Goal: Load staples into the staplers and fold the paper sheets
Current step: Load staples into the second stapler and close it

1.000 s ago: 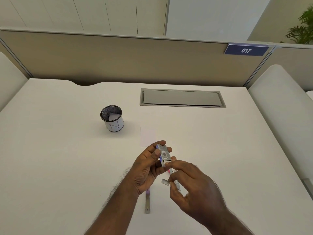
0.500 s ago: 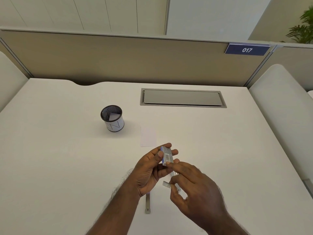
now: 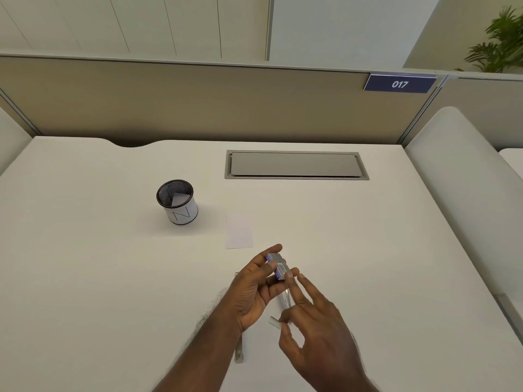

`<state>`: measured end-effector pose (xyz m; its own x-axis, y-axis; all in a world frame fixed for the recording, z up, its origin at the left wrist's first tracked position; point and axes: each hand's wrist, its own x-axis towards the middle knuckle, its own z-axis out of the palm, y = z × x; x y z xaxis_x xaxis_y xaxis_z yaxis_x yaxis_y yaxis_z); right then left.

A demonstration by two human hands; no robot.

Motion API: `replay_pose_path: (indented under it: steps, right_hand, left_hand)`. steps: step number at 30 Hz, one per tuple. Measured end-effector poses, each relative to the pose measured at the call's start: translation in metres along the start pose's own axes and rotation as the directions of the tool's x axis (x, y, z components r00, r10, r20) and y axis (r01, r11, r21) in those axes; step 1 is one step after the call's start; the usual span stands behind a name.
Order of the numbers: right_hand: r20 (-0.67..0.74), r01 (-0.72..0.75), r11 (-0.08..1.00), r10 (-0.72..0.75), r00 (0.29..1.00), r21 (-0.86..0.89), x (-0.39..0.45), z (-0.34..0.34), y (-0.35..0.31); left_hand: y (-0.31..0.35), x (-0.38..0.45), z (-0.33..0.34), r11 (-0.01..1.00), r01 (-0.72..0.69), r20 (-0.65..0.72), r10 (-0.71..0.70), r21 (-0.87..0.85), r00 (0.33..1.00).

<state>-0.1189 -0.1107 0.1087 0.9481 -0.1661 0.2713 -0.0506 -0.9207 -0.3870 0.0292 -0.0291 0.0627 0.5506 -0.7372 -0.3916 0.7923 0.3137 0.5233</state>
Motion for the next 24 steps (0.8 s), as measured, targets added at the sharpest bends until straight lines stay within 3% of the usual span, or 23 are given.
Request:
replay_pose_path:
  steps: [5, 10, 19, 24]
  right_hand:
    - [-0.052, -0.152, 0.988, 0.154, 0.987, 0.033, -0.012, -0.014, 0.022]
    - [-0.084, -0.240, 0.969, 0.245, 0.966, 0.062, -0.023, -0.021, 0.036]
    - [-0.096, -0.347, 0.936, 0.351, 0.932, 0.053, -0.036, -0.012, 0.052]
    - [-0.069, -0.382, 0.922, 0.385, 0.920, 0.059, -0.040, -0.007, 0.063]
  left_hand:
    - [-0.018, 0.034, 0.006, 0.962, 0.064, -0.217, -0.006, 0.264, 0.976]
    - [-0.042, 0.065, 0.015, 0.851, 0.085, -0.251, 0.056, 0.518, 0.966]
    - [-0.075, 0.114, 0.027, 0.365, 0.086, -0.175, 0.217, 0.927, 0.960]
    - [-0.081, 0.129, 0.024, 0.221, 0.070, -0.128, 0.257, 0.973, 0.958]
